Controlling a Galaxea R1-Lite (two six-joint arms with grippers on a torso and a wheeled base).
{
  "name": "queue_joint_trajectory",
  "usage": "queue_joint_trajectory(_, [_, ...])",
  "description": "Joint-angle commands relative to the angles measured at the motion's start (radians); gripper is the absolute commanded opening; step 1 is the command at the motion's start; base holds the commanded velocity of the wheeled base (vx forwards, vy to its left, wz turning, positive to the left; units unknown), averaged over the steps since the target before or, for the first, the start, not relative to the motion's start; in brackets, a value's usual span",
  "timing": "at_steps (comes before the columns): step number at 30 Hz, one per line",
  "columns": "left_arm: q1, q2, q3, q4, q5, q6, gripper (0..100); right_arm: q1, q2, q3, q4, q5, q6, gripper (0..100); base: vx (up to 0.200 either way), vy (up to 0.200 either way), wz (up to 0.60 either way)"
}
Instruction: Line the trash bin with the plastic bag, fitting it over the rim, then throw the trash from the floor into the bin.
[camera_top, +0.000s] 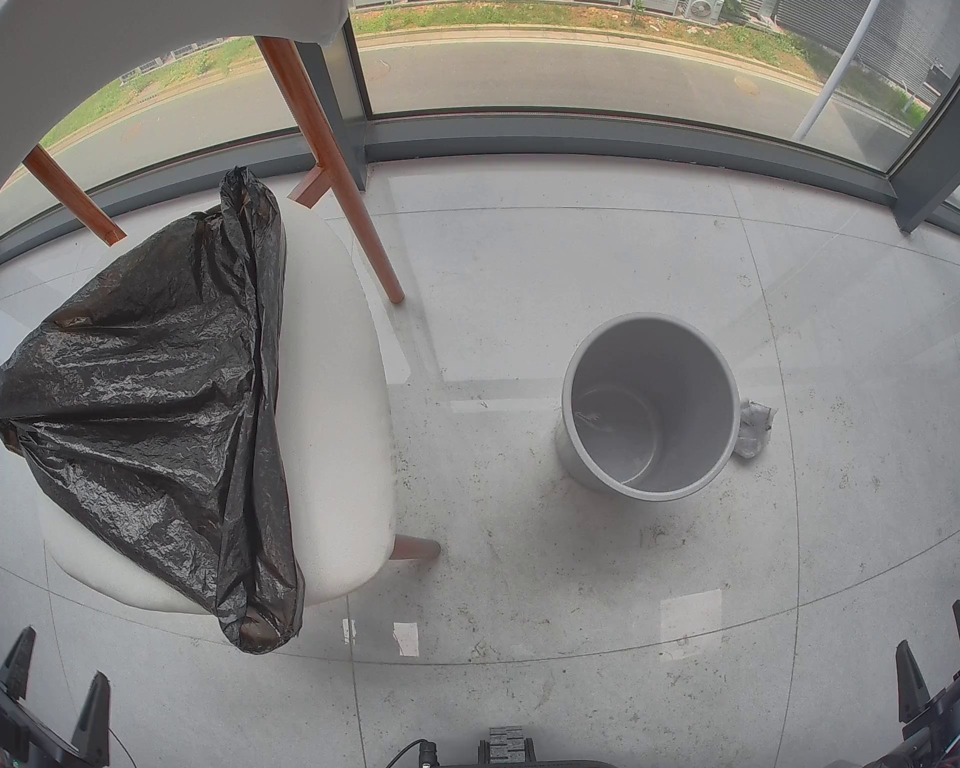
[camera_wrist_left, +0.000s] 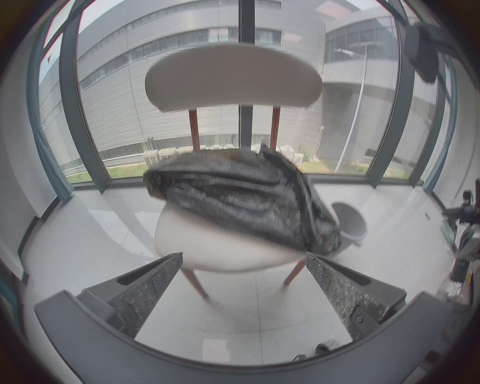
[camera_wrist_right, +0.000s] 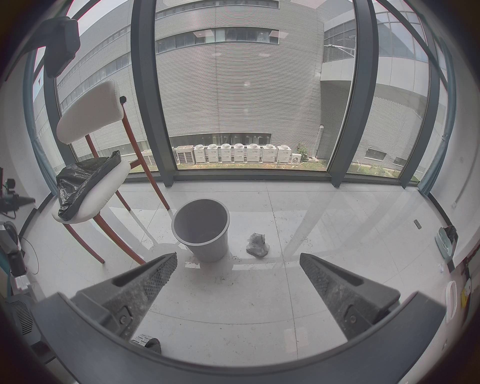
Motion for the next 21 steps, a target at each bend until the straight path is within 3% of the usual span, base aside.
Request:
queue_joint_trajectory(1, [-0.053,0.142,-0.201,0.014,-0.048,-0.062,100,0.001,-0.004,0.018,0.000,0.000,0.000,100,0.000,0.000,0.00])
queue_joint_trajectory(8, [-0.059,0.146,-0.189,0.052,-0.060,-0.050,100,0.000,-0.004,0.018,0.000,0.000,-0.003,100,0.000,0.000,0.00])
queue_joint_trajectory(13, [-0.043,0.042,-0.164,0.091,-0.024,0.048,100,0.000,-0.004,0.018,0.000,0.000,-0.001,100,0.000,0.000,0.00])
queue_joint_trajectory(21, [-0.043,0.042,-0.184,0.118,-0.033,0.044,100,0.000,-0.004,0.018,-0.002,0.000,0.000,100,0.000,0.200,0.00])
